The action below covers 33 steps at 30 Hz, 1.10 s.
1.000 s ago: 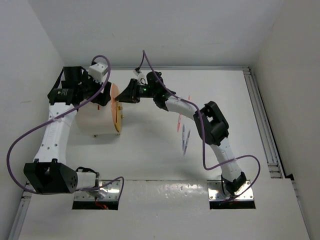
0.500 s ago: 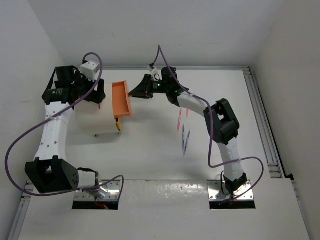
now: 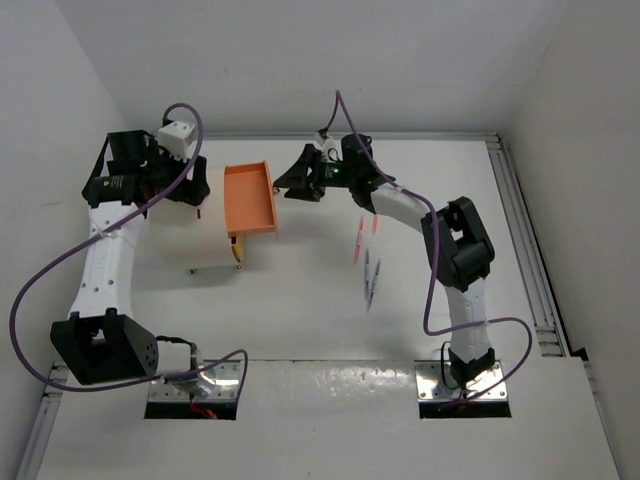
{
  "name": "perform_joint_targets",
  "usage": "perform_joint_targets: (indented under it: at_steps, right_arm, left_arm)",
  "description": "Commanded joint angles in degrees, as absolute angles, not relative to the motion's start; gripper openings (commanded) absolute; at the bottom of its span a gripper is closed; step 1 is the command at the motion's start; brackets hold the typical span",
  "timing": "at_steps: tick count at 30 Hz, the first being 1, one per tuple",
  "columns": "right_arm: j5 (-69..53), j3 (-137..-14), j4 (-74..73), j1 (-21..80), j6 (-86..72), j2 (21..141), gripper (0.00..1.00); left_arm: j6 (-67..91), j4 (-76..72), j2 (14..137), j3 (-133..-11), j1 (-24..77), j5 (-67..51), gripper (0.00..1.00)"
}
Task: Sort the stationery into containers
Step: Open the drawer in the storage box, then pick up the pen from the center of the board.
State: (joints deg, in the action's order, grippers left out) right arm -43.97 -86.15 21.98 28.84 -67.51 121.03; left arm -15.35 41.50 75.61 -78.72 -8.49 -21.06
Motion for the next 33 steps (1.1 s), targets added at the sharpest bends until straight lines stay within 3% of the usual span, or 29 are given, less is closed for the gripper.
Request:
perform_joint_targets:
  at_steps: [1, 5, 8, 10, 12, 17, 21, 33]
  right_arm:
    - [-43.51, -86.4, 19.17, 28.13, -63.56, 117.42, 0.7]
    - [-39.12, -84.82, 8.9, 24.8, -55.13, 114.09, 0.66]
    - [-26.44, -83.94, -11.7, 23.12, -39.5, 108.91, 0.57]
    - [-18.68, -80.01, -16.06, 22.94, -29.3, 104.43, 0.54]
    - [-2.27, -75.18, -17.84, 22.5, -24.11, 100.74, 0.51]
    - [8.07, -73.56, -19.24, 19.17, -23.2, 102.47, 0.43]
    - [8.96, -77.95, -21.01, 16.26, -24.61, 108.71, 0.38]
    - [5.11, -83.41, -18.11, 14.77, -23.82, 119.79, 0.4]
  left_arm:
    - [-17.84, 50.36, 78.58, -77.17, -9.41, -16.87, 0.79]
    - [-17.84, 50.36, 78.22, -79.62, -9.32, -17.23, 0.79]
    - [-17.49, 49.66, 77.26, -81.03, -9.14, -16.88, 0.79]
    - [-17.14, 48.61, 76.47, -81.12, -8.88, -16.61, 0.79]
    - [-17.05, 47.03, 74.45, -81.47, -7.74, -15.48, 0.8]
    - [-15.04, 45.26, 73.3, -83.23, -4.84, -11.51, 0.82]
    - [-14.07, 45.44, 73.13, -83.41, -4.22, -10.55, 0.82]
    - [-14.24, 45.44, 72.25, -80.77, -4.22, -8.0, 0.82]
